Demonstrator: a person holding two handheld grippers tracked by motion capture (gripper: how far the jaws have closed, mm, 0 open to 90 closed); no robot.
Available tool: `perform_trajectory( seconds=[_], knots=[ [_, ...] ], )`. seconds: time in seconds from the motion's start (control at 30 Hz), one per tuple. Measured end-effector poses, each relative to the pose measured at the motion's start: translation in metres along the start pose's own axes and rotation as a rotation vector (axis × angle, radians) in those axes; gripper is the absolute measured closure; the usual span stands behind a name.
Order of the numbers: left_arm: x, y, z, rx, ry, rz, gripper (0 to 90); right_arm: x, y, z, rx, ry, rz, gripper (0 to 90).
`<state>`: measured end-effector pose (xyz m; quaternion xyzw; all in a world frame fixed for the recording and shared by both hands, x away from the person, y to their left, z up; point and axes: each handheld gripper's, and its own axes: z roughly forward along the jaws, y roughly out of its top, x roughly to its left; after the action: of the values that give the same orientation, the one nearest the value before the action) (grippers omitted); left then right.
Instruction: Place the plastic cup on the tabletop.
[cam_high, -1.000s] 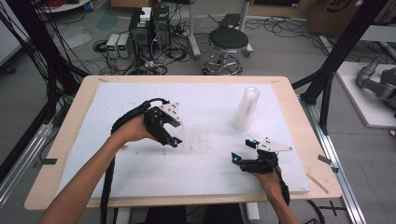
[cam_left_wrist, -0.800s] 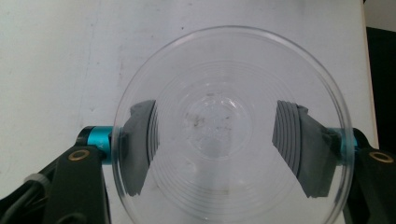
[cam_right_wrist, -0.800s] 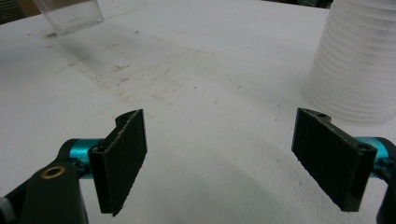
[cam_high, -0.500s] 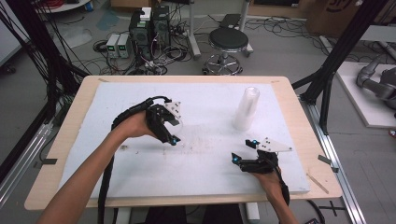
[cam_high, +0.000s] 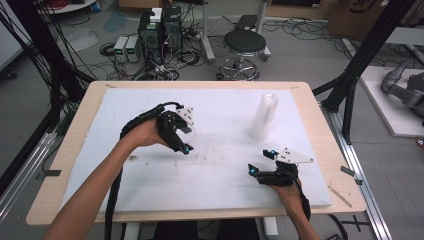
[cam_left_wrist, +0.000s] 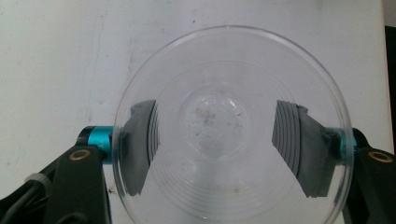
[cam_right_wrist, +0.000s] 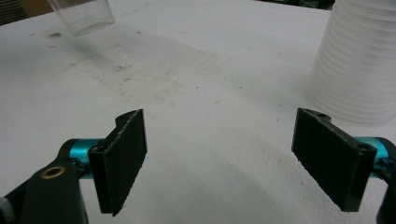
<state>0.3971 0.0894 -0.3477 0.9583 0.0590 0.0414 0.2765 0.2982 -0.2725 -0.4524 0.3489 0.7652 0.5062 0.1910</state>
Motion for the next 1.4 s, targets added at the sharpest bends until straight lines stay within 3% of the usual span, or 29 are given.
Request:
perform_trajectory(
  seconds=[0.13,0.53,0.8,1.0,1.03,1.4],
  knots=[
    [0.003,0.0,0.005,0.02,0.002,-0.019,31.6,0.0,0.0,0.0,0.0,-0.001,-0.007,17.7],
    [0.006,0.008,0.031,0.108,-0.001,-0.024,31.8,0.0,0.0,0.0,0.003,-0.001,-0.003,17.7],
    [0.004,0.012,0.039,0.134,0.003,-0.017,32.0,0.0,0.0,0.0,0.003,-0.002,-0.007,17.7],
    [0.002,0.008,0.049,0.141,0.004,-0.02,32.1,0.0,0.0,0.0,0.004,-0.002,-0.007,17.7],
    [0.001,0.008,0.05,0.124,0.006,-0.027,32.0,0.0,0.0,0.0,0.003,-0.003,-0.007,17.7],
    [0.0,0.008,0.052,0.12,0.012,-0.035,32.0,0.0,0.0,0.0,0.005,-0.001,-0.002,17.7]
  ],
)
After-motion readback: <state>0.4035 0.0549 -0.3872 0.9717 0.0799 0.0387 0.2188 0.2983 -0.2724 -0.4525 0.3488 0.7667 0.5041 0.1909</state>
